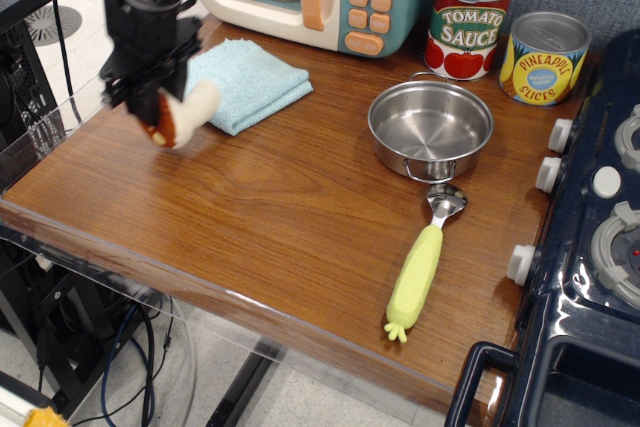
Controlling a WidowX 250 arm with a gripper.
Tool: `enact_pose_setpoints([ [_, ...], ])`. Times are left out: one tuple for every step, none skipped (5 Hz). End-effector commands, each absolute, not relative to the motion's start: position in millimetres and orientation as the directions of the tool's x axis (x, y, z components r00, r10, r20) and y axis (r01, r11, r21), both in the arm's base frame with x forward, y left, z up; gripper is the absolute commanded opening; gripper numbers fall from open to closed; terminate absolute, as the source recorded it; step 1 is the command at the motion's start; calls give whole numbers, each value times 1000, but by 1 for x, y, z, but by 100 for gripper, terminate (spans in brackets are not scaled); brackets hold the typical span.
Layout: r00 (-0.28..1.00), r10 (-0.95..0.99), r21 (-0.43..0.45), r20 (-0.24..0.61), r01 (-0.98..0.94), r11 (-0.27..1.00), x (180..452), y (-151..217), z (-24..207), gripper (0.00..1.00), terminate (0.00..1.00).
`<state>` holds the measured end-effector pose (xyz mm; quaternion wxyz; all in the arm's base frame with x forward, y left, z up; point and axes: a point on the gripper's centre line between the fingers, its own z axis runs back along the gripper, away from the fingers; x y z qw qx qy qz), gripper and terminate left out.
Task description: Move the mushroom in front of the blue cloth
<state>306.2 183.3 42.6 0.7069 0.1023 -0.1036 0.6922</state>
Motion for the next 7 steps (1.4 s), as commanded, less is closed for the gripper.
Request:
enact_pose_setpoints([
  [-57,954,6,293,-998,-62,287,185,45,0,0],
  [-71,955,24,286,-996,-81,288,186,43,100,0],
  [-57,956,32,286,-997,-70,288,186,44,100,0],
  [-36,954,22,298,-999,-44,290,183,47,100,0],
  [-45,954,8,298,-999,-50,289,185,53,100,0],
  [-12,933,41,360,-999,-28,290,185,62,100,0],
  [-33,927,26,375,-999,-47,284,191,79,100,0],
])
